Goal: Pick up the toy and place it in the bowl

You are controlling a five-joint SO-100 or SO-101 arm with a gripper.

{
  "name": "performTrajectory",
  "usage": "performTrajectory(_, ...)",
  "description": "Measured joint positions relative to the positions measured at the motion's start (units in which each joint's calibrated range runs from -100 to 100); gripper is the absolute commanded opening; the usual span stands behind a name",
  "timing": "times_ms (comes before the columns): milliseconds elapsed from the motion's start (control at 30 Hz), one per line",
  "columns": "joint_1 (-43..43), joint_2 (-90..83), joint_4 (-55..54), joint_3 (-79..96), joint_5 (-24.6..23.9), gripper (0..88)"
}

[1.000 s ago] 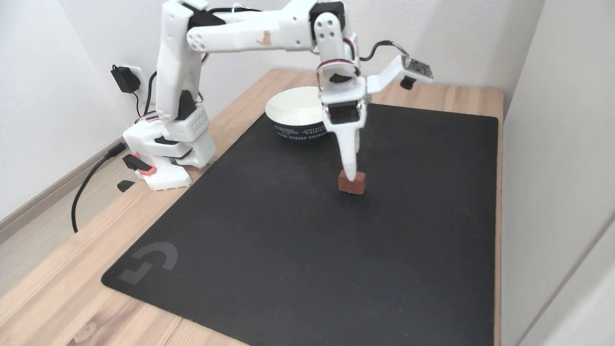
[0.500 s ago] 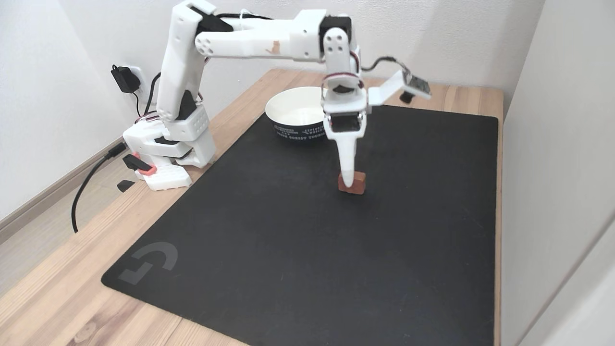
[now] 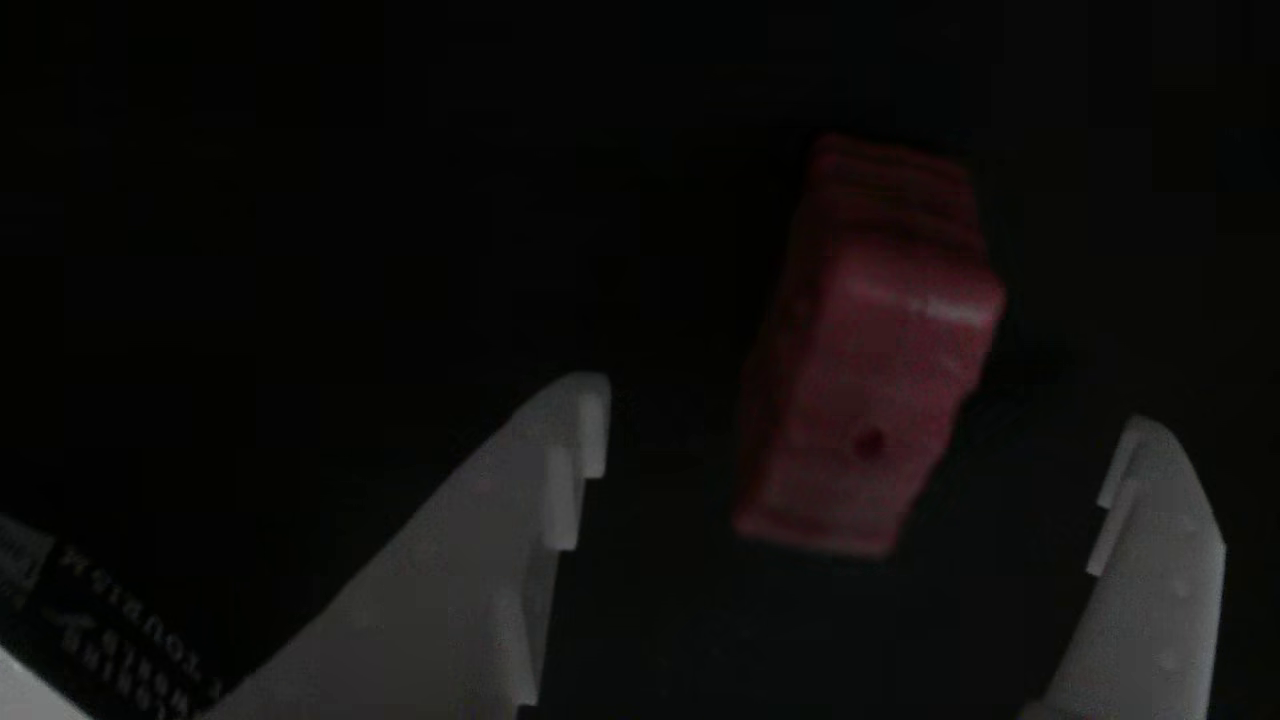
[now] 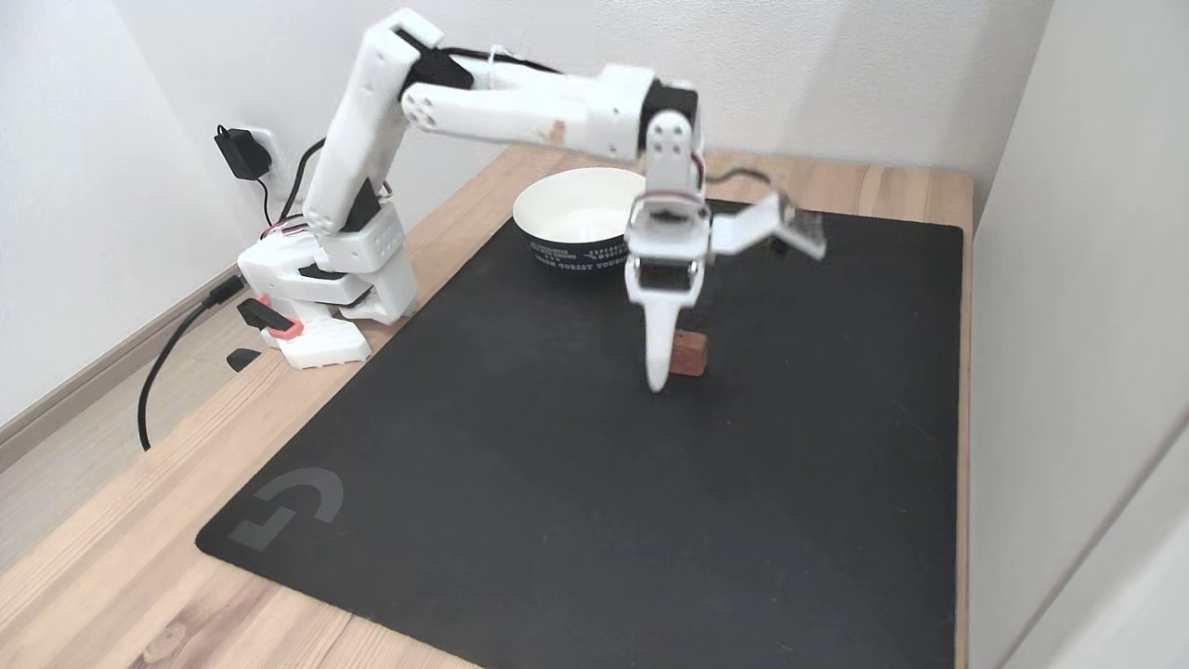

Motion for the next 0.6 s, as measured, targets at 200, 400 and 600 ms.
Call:
performTrajectory(200,0.2,2.3,-3.8,-0.7,-0.1,32.3)
performTrajectory(400,0.2,2.4,-4.2,-0.7,-0.9,31.9)
performTrajectory(600,0.2,2.4,-4.2,-0.7,-1.0,19.3)
